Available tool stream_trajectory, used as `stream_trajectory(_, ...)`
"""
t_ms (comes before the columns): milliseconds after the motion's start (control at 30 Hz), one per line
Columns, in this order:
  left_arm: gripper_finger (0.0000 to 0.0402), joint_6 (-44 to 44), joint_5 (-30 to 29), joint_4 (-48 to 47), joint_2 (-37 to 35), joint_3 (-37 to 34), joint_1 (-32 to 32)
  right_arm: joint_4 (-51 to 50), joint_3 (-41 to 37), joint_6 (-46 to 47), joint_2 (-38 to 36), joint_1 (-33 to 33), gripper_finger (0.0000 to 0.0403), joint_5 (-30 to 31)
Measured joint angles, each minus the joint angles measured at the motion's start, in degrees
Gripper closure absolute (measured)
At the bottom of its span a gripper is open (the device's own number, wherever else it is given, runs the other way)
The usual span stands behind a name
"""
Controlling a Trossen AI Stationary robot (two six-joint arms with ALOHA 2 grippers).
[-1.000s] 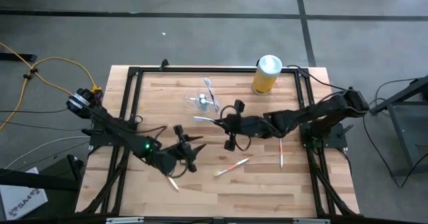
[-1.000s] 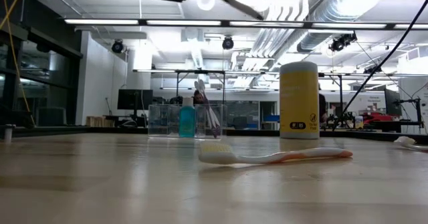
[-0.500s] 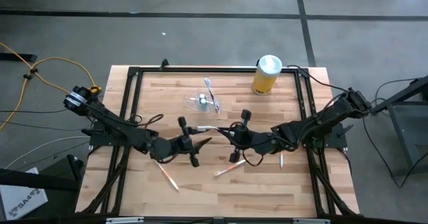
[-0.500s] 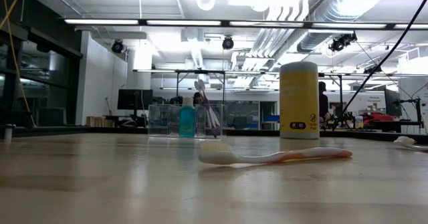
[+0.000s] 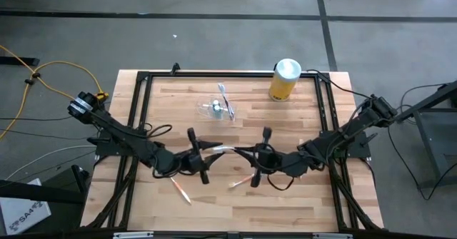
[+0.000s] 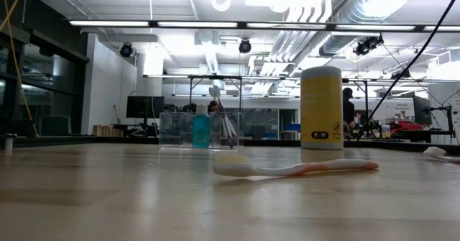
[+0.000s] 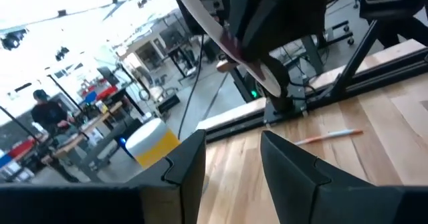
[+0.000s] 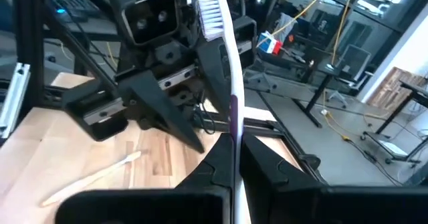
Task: Pick & Place toothbrushing station
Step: Put the violet toothbrush into transparent organizer
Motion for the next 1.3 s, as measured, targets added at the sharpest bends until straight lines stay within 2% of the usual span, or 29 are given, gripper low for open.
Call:
stream_trajectory(200, 0.0263, 3.32, 2.22, 3.82, -1.1, -0.02, -1.12, 1.99, 0.0, -1.23, 0.02, 1.83, 0.0399, -1.97)
stream_trajectory(367, 0.0263, 3.83, 8.74, 4.29, -2.42, -0.01, -0.85, 4.61, 0.0, -3.99, 0.04, 3.0, 0.0399, -2.1)
stream_trajectory(533, 0.0263, 4.43, 16.44, 6.17, -3.66, -0.02, 0.92, 6.79, 0.0, -5.59, 0.05, 3.16, 0.0399, -6.09)
stream_trajectory(933, 0.0263, 3.34, 31.38, 9.83, -3.82, -0.02, 4.74, 8.8, 0.0, -8.81, 0.07, 2.72, 0.0399, -6.18)
stream_trajectory(1300, 0.0263, 3.36, 34.97, 12.77, -3.82, -0.02, 4.74, 9.65, 0.0, -8.81, 0.07, 0.5, 0.0399, -10.09)
